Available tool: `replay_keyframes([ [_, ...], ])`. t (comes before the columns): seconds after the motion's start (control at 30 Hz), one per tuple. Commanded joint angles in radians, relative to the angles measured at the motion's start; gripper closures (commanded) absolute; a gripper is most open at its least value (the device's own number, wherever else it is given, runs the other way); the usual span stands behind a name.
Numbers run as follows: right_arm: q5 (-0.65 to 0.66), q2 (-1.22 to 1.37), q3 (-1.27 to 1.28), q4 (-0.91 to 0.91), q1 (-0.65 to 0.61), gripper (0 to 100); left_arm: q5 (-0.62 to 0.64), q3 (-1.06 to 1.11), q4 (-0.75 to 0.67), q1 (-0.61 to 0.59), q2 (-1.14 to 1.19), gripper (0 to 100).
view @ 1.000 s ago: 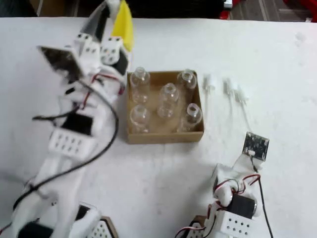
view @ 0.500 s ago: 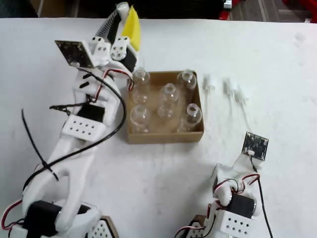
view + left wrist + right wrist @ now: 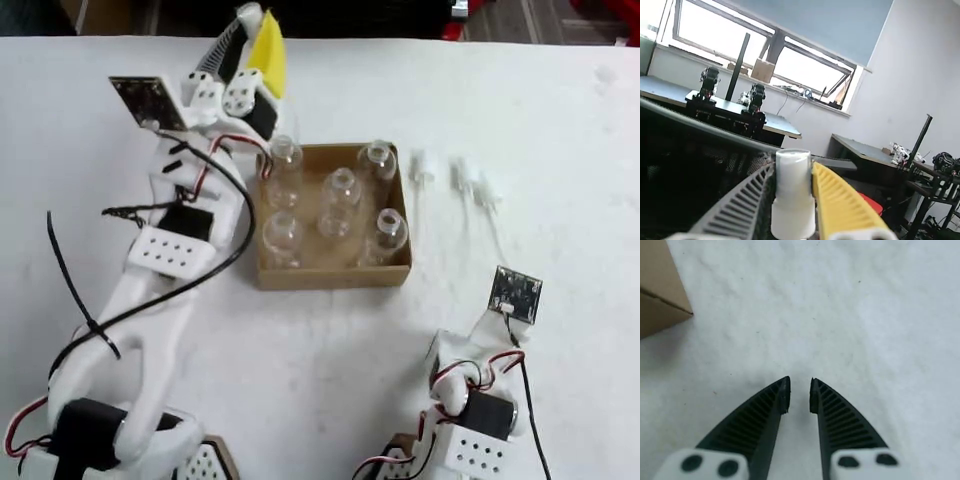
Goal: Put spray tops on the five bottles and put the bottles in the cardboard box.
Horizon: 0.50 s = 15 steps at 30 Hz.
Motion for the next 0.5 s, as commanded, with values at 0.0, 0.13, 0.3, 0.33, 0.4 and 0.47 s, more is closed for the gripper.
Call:
replay_keyframes([
  [0.0,0.000,-0.005,0.009,-0.002,0.005,94.6,-0.006,-0.098,-0.032,-0.035,0.048,98],
  [0.13,0.000,-0.005,0.009,-0.002,0.005,94.6,-0.041,-0.143,-0.032,-0.042,0.157,98],
  [0.3,0.000,-0.005,0.009,-0.002,0.005,94.6,-0.020,-0.143,-0.032,-0.041,0.166,98],
  [0.33,0.000,-0.005,0.009,-0.002,0.005,94.6,-0.020,-0.143,-0.032,-0.041,0.165,98],
  [0.4,0.000,-0.005,0.009,-0.002,0.005,94.6,-0.023,-0.141,-0.032,-0.041,0.166,98],
  [0.47,0.000,-0.005,0.009,-0.002,0.005,94.6,-0.023,-0.141,-0.029,-0.042,0.173,98],
])
